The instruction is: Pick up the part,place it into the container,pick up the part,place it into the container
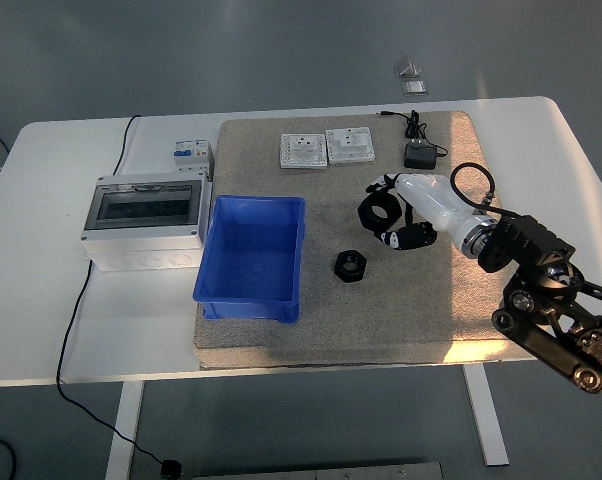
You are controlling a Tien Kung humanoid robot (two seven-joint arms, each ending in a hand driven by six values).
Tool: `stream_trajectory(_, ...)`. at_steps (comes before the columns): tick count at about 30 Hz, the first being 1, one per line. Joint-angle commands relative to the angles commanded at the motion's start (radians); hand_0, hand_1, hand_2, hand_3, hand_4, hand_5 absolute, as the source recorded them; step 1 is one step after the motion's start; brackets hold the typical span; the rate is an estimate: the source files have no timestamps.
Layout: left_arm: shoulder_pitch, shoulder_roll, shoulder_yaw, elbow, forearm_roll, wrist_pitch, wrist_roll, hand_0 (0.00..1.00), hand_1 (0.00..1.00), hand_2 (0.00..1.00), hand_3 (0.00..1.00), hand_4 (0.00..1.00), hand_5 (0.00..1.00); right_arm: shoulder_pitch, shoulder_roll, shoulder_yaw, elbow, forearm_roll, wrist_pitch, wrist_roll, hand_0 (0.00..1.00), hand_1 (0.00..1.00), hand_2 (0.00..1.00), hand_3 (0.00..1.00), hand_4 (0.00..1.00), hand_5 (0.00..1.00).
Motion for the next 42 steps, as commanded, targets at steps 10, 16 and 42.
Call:
stream_trajectory(10,-0.006,0.001,-0.005,0.0,0.004,0.002,0.0,0.721,0.713,0.733,0.764,0.808,0.707,0.153,0.12,-0.188,-0.067,-0.019,0.035,0.083,0.505,0.32,0.478,0.51,0.333,0.002)
stream_trajectory(16,-0.008,0.002,-0.009,0.0,0.005,0.003,-0.002,0.721,0.713,0.733,0.763,0.808,0.707,0.2,0.156,-0.281,-0.111,-0.108,0.128,0.038,0.636,0.56,0.629,0.613,0.333,0.002)
stream_trajectory(42,-0.007,0.005,-0.015,0.0,0.014,0.008,-0.004,0.721,0.712,0.726,0.756,0.812,0.704,0.193,0.163,-0.284,-0.133,-0.072,0.109,0.024,0.998,0.881,0.864,0.806,0.571,0.059)
